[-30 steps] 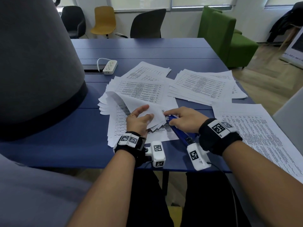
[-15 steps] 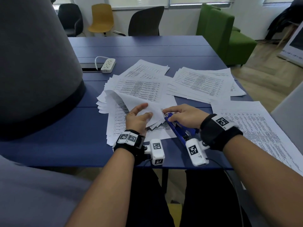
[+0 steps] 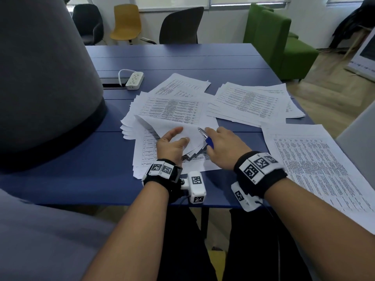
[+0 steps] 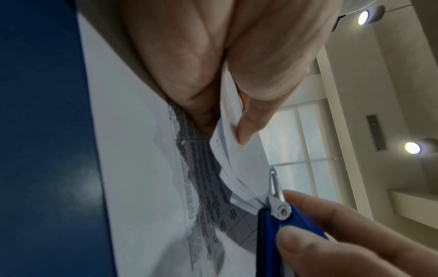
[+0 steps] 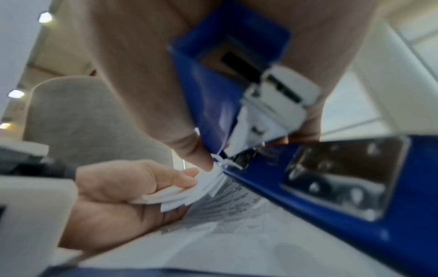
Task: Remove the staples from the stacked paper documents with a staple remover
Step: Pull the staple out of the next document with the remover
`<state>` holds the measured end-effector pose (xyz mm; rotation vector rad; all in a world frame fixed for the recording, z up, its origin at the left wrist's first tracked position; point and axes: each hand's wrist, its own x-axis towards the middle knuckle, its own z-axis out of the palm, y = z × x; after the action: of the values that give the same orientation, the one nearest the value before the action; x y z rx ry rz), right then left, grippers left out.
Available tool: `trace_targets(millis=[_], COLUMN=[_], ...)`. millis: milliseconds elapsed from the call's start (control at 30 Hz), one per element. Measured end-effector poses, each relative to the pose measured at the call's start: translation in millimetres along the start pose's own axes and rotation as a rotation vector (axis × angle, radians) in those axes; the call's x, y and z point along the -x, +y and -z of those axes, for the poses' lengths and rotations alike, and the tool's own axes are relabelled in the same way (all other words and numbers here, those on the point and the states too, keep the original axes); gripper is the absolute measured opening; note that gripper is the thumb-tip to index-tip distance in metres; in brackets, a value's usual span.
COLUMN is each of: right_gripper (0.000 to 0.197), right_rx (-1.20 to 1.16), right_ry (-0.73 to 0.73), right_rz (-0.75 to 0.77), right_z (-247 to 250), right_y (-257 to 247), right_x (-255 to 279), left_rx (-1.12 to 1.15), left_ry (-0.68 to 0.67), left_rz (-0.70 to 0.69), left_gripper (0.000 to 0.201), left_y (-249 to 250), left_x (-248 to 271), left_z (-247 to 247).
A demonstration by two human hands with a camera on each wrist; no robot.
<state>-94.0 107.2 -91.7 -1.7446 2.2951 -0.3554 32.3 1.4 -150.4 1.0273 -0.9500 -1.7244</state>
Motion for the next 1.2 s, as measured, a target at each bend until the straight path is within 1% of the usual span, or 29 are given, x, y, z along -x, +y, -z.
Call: trace_targets(millis=[167,367,433,500,533,567,600,633,667,700,733,767,800,867,900,933,1000,1033,1100,1200], right_gripper=[0.053,0.056,0.055,0.055,0.054,0.053,0.049,0.045,0.039,0.032,0.026,0.021,0.019,0.017,0.017,0.016,0.016,0.016,0.016,0.018], right_rx=[0.138,-0.081,-0.135,-0.189,-0.227,-0.28,-0.344,-0.411,-0.476,-0.537,-0.579,-0.602,-0.618,-0.641,-0.652,-0.663,-0.668,-0.665,-0.672,-0.689], right_ry=[0.11,0.212,0.219,0.193,0.18,0.174,0.172,0.175,0.184,0.195,0.2,0.199,0.192,0.179,0.173,0.167,0.155,0.154,0.155,0.157], right_rz=[0.018,0.119,0.094,0.045,0.018,-0.015,-0.057,-0.103,-0.147,-0.183,-0.209,-0.223,-0.228,-0.228,-0.221,-0.213,-0.193,-0.179,-0.148,-0.092], right_z=[-6,4,7,11,14,18,20,22,23,23,23,23,23,23,24,24,25,26,27,32], right_y=[1,0,-1,2,6,10,15,19,23,27,30,32,34,34,32,31,28,26,23,17], right_x=[1,9,10,12,14,16,19,22,24,25,26,27,27,26,25,24,22,21,21,22], left_rx=[-0.038,-0.017,-0.014,-0.007,-0.008,-0.045,-0.129,-0.276,-0.482,-0.725,-0.968,-1.16,-1.267,-1.346,-1.397,-1.476,-1.608,-1.633,-1.657,-1.68], left_ry=[0.024,0.009,0.005,0.0,-0.024,-0.069,-0.125,-0.194,-0.269,-0.332,-0.354,-0.337,-0.29,-0.166,-0.103,-0.048,0.036,0.053,0.038,-0.068], left_rz=[0.013,0.044,0.047,0.066,0.087,0.097,0.079,0.034,-0.034,-0.11,-0.188,-0.272,-0.348,-0.446,-0.464,-0.451,-0.38,-0.352,-0.36,-0.432], left_gripper=[0.039,0.047,0.046,0.047,0.052,0.063,0.074,0.081,0.082,0.08,0.074,0.065,0.053,0.028,0.022,0.023,0.036,0.041,0.044,0.043], left_y=[1,2,6,14,19,24,30,37,46,55,62,69,76,90,97,104,117,125,140,159], left_x=[-1,0,5,9,9,8,6,6,6,7,7,5,2,-4,-7,-7,-4,0,7,4], left_z=[1,-3,-6,-10,-13,-14,-16,-17,-18,-20,-22,-24,-26,-30,-32,-36,-42,-46,-52,-54])
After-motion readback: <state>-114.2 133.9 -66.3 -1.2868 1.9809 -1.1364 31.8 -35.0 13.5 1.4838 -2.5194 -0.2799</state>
